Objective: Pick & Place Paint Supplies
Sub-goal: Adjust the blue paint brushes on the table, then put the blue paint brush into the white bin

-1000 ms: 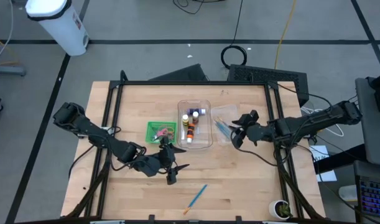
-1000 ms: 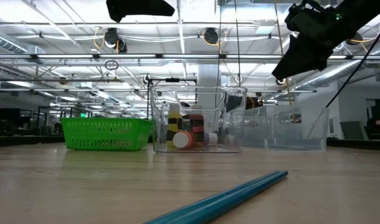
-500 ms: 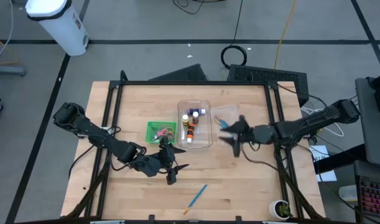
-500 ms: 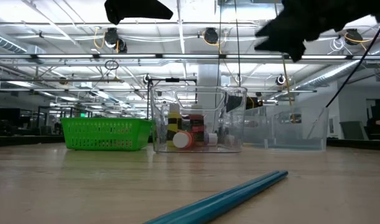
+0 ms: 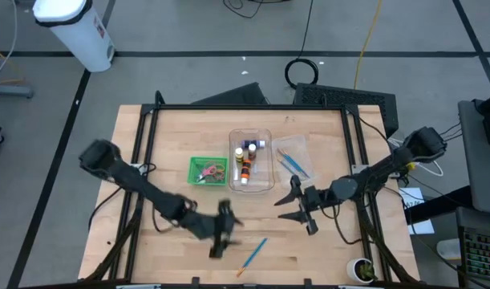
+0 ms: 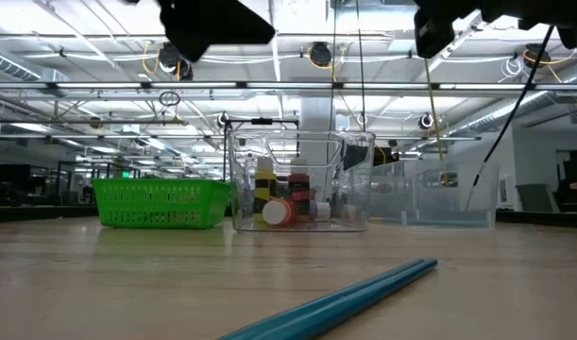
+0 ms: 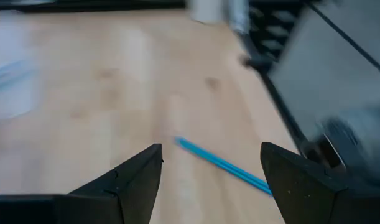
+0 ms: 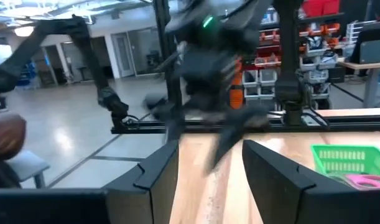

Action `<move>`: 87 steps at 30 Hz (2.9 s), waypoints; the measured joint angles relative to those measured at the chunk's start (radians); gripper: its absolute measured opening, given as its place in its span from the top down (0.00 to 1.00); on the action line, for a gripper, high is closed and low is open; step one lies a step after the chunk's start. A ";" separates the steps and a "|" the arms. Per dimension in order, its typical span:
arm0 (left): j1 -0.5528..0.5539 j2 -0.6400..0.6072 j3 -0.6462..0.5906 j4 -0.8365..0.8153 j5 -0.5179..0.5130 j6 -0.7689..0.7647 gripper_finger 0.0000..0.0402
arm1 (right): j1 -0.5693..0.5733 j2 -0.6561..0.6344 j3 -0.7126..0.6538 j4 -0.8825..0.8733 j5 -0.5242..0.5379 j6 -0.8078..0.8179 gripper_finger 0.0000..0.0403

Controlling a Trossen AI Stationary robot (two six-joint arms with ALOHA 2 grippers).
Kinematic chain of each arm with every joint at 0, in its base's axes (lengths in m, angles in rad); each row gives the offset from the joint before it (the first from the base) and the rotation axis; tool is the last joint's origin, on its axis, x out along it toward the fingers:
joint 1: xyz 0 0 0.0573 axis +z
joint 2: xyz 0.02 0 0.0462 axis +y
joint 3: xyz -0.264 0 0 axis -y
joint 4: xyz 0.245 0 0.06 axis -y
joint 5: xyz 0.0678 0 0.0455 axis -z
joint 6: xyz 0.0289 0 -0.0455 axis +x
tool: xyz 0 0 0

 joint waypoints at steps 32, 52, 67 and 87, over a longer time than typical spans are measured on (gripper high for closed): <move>0.083 0.483 0.103 0.247 0.293 0.407 0.77 | -0.019 0.003 0.000 -0.002 0.000 -0.046 0.58; 0.057 0.331 0.237 -0.052 0.385 0.498 0.98 | -0.018 0.003 0.001 -0.037 -0.001 -0.012 0.58; 0.088 0.541 0.238 0.279 0.607 0.454 0.98 | -0.019 0.003 0.001 -0.030 -0.001 -0.015 0.58; 0.072 0.371 0.236 -0.111 0.276 0.409 0.96 | -0.019 0.003 0.000 -0.033 -0.001 -0.016 0.58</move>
